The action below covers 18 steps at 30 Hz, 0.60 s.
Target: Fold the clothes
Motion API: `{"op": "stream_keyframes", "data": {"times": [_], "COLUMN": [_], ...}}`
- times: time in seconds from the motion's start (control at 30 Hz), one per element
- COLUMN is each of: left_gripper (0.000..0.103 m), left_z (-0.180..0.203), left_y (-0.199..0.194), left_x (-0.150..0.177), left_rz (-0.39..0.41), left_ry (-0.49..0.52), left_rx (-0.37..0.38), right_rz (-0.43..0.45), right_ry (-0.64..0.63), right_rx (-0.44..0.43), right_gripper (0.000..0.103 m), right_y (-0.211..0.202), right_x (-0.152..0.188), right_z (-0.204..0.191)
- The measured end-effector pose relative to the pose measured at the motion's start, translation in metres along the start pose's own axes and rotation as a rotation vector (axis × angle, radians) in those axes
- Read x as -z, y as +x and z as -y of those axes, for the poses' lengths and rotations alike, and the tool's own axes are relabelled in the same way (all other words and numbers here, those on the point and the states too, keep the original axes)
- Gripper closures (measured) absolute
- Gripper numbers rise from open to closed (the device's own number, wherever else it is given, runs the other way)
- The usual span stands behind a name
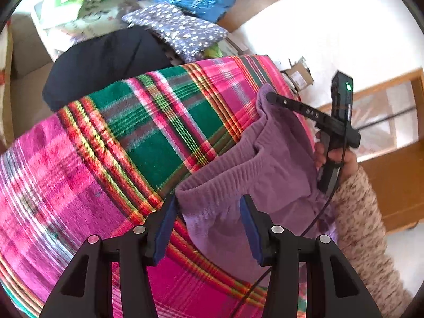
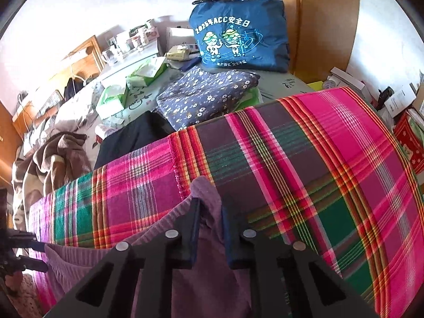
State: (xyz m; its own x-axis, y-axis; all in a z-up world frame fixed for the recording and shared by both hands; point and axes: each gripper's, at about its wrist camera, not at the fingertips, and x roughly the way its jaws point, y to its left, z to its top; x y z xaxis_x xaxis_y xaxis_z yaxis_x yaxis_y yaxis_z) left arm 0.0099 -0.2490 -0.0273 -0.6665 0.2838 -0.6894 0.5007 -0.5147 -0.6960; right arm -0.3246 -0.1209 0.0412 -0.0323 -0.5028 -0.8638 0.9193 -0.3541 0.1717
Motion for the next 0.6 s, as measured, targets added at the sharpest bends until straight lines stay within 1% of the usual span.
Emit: {"op": "stream_keyframes", "data": {"times": [0.03,0.1,0.13,0.23,0.3,0.43,0.6], "left_gripper": [0.081,0.086,0.086,0.092,0.093,0.094,0.094], "left_z": [-0.003,-0.012,-0.015,-0.015,-0.016,-0.019,-0.025], "left_y": [0.001,0.002,0.001,-0.003,-0.009,-0.029,-0.058], "left_x": [0.0,0.0,0.0,0.0,0.001,0.002,0.008], "left_rz": [-0.012,-0.02,-0.019,-0.014,-0.003,0.044,0.098], "left_ry": [-0.024,-0.076,-0.09,-0.084,-0.08,-0.078,-0.087], "left_rx": [0.009,0.028,0.036,0.048,0.058,0.073,0.09], "right_rz": [0.002,0.005,0.009,0.019,0.035,0.081,0.133], "right_ry": [0.009,0.01,0.01,0.009,0.011,0.009,-0.029], "right_rx": [-0.003,0.002,0.006,0.018,0.036,0.069,0.101], "right_gripper": [0.091,0.091,0.091,0.091,0.092,0.093,0.093], "right_y": [-0.001,-0.003,-0.005,-0.012,-0.017,-0.029,-0.046], "right_x": [0.0,0.0,0.0,-0.002,-0.004,-0.011,-0.029], "right_z": [0.001,0.0,-0.001,-0.005,-0.01,-0.022,-0.052]}}
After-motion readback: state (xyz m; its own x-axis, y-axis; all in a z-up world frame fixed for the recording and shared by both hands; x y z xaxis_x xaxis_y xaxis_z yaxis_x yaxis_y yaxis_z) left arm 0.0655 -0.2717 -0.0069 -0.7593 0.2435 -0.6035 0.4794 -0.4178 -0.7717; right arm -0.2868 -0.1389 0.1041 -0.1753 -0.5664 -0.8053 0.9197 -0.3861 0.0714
